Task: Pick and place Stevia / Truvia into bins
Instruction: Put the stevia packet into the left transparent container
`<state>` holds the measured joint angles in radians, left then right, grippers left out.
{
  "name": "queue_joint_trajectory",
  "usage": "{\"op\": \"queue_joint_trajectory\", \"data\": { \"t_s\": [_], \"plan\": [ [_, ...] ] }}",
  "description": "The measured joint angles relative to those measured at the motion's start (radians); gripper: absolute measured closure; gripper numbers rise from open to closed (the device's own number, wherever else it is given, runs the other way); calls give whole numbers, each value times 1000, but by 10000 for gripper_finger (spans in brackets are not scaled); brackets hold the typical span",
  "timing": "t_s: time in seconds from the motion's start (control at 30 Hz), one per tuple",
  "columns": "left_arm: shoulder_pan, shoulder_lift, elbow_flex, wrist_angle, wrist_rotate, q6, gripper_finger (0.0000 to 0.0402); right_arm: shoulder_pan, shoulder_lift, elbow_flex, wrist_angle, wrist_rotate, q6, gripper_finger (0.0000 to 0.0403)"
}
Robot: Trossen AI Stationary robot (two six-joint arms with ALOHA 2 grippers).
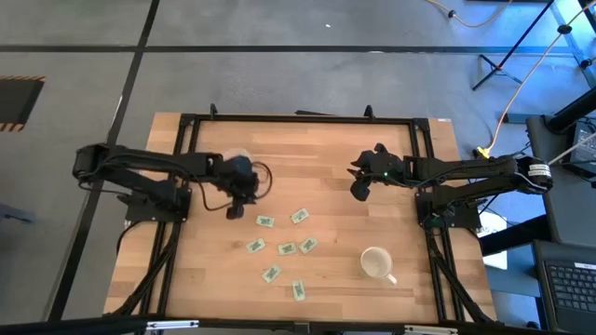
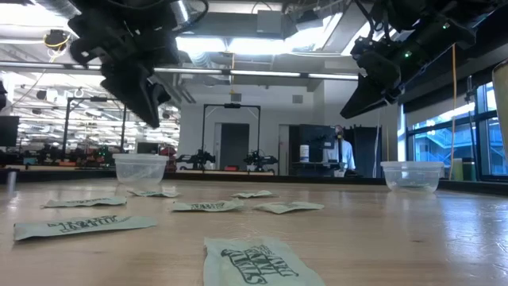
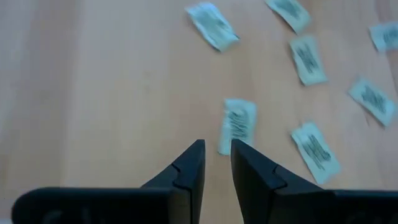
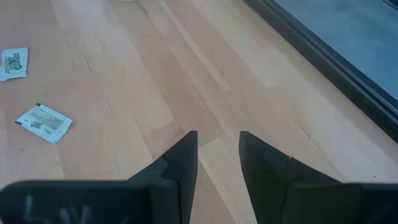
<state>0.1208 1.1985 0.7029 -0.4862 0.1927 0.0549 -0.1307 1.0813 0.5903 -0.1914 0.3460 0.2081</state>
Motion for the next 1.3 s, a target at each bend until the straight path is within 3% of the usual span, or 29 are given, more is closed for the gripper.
{"op": "queue_joint_trajectory", "data": {
  "t_s": [0.23, 0.57, 1.3],
  "plan": [
    [-103, 128, 0, 95, -29, 11, 328, 0, 0, 0, 0, 0, 0, 282],
    [-159, 249, 0, 123, -69, 55, 328, 0, 0, 0, 0, 0, 1, 282],
    [-160, 384, 4, 148, -124, 80, 329, 0, 0, 0, -1, 0, 23, 282]
  ]
}}
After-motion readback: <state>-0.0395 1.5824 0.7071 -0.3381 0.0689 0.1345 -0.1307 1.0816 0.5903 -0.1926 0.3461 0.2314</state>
